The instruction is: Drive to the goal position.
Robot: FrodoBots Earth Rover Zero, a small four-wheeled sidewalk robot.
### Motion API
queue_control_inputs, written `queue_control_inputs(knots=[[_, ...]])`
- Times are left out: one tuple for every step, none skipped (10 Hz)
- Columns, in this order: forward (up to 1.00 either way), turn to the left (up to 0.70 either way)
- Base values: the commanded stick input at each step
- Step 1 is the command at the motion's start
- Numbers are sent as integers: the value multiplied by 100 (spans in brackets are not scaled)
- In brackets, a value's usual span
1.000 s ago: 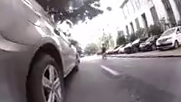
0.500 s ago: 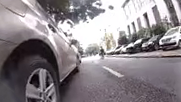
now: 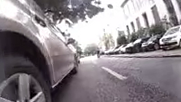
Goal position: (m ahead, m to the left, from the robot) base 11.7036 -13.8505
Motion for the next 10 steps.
queue_control_inputs(knots=[[45,0],[45,0],[45,0],[45,0],[45,0],[45,0],[45,0],[45,0],[45,0],[45,-27]])
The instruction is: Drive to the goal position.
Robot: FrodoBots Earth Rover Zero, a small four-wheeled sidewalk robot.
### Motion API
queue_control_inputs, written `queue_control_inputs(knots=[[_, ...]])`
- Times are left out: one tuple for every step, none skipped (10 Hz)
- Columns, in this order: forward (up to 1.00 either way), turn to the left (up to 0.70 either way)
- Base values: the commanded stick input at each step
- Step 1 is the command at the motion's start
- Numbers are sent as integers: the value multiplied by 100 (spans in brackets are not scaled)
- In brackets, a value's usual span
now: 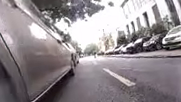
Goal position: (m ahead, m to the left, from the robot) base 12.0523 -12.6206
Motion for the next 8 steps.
queue_control_inputs(knots=[[45,-26],[45,0],[45,0],[45,0],[45,0],[45,0],[45,0],[45,27]])
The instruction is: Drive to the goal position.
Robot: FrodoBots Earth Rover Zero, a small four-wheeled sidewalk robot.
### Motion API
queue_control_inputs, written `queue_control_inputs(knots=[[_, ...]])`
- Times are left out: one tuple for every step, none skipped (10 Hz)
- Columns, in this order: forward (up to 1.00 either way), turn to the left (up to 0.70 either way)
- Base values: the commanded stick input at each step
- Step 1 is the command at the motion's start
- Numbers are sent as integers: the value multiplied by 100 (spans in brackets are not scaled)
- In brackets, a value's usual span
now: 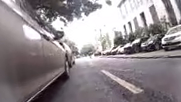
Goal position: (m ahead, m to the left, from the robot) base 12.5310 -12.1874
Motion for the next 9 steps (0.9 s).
queue_control_inputs(knots=[[45,26],[45,8],[45,0],[45,0],[45,0],[45,0],[45,0],[45,0],[45,0]])
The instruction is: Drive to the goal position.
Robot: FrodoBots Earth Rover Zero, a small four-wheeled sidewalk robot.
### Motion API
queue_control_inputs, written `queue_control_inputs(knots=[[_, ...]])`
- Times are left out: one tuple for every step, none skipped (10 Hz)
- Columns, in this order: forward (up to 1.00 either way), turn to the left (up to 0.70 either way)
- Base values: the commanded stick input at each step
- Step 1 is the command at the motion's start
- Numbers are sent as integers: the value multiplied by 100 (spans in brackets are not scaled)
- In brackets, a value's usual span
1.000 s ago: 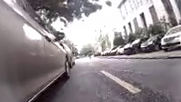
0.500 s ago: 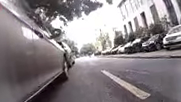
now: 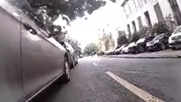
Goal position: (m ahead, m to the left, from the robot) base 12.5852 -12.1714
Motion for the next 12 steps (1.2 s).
queue_control_inputs(knots=[[45,0],[45,0],[45,0],[45,0],[45,15],[45,27],[45,27],[45,27],[45,27],[45,25],[45,0],[45,0]])
